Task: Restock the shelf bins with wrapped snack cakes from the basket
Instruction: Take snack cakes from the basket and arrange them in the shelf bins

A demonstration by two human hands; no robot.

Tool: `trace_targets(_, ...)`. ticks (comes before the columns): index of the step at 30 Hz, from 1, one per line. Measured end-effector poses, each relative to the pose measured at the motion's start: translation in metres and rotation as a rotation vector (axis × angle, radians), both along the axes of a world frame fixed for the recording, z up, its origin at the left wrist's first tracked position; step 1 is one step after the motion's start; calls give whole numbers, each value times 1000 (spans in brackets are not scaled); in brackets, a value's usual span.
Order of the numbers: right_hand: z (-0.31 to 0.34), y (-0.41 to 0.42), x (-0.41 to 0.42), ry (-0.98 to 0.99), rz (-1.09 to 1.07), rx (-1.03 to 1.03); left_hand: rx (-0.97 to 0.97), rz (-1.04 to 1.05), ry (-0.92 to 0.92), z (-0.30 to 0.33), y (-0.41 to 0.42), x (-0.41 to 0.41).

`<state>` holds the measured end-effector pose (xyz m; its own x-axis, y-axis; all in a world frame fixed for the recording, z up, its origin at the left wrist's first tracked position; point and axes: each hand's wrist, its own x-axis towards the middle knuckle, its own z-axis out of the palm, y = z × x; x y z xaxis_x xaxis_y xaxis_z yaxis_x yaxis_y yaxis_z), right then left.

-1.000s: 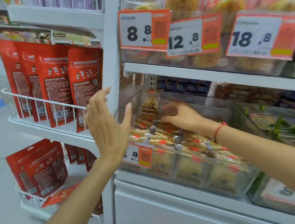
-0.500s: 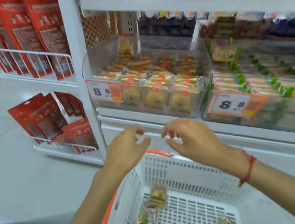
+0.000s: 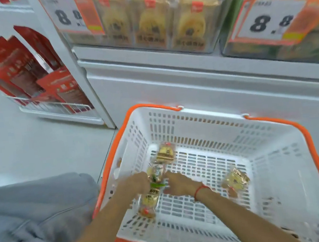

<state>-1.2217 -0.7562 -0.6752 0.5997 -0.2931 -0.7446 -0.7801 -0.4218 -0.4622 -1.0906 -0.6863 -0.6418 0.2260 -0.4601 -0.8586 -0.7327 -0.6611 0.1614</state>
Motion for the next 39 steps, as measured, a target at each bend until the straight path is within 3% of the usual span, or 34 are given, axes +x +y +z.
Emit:
trace_targets(3,-21,14,3,-57,-465,189,-120,188,93,-29,8,-1)
trace_targets(5,-31,18,6,-133,-682,188,-248,346,154,-40,7,-3)
trace_targets(7,-36,17,10,-187,-827,161,-251,463,194,-42,2,-7)
trace_targets(10,-36,6,9,-167,-885,139,-262,588,266,-46,-3,-11)
trace_targets(17,14,-32,-15,-255,-732,238,-363,942,457,-21,-10,-9)
trace_targets(20,58,-52,-29,-300,-587,137,-390,907,618,11,-21,-12)
trace_targets(23,102,-71,-45,-330,-445,47,-375,705,782,47,-33,-12)
trace_targets(27,167,-90,-67,-416,-396,-19,-515,461,793,101,-49,-18)
trace_targets(34,268,-92,-94,-777,-524,-174,-1054,465,740,197,-65,-51)
trace_targets(39,320,-97,-107,-1104,-602,-465,-1430,449,690,261,-86,-64)
